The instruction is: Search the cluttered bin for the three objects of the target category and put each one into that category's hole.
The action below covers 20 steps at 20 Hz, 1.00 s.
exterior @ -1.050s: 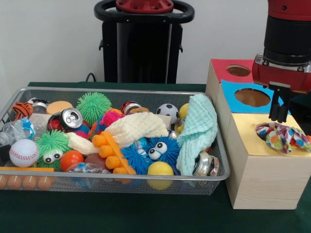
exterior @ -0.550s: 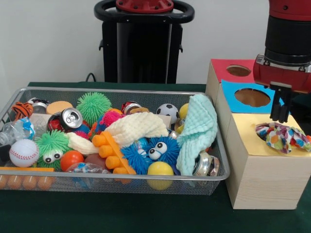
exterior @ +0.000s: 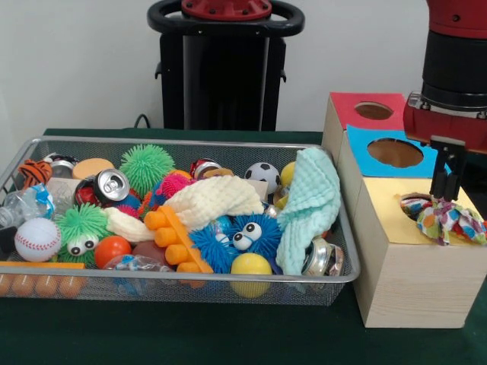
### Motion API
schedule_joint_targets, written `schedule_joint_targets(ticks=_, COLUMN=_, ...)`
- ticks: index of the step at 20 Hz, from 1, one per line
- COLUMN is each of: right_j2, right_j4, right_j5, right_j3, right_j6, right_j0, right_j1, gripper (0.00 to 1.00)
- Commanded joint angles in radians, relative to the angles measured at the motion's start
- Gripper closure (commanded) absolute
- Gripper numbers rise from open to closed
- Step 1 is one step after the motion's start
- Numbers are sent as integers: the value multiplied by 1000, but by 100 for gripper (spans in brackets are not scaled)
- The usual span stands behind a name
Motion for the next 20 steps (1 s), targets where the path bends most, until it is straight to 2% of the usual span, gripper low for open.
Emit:
schedule_joint_targets(ticks=1, right_j2=34, right_j4=33, right_j5=-82, right_j3=-1, right_j6=222, right_j0=-11, right_j1=33, gripper=100)
schedule_joint_targets(ticks=11, right_j2=27, right_j4=33, right_j5=-88, right_j3=-10, right_j6=230, right_j0=3, right_j1=45, gripper=100)
schedule_joint_targets(ticks=20, right_j2=42, right_j4=16, right_j5=-128, right_j3=52, right_j6=198, right_j0=-4, right_j1=55, gripper=100)
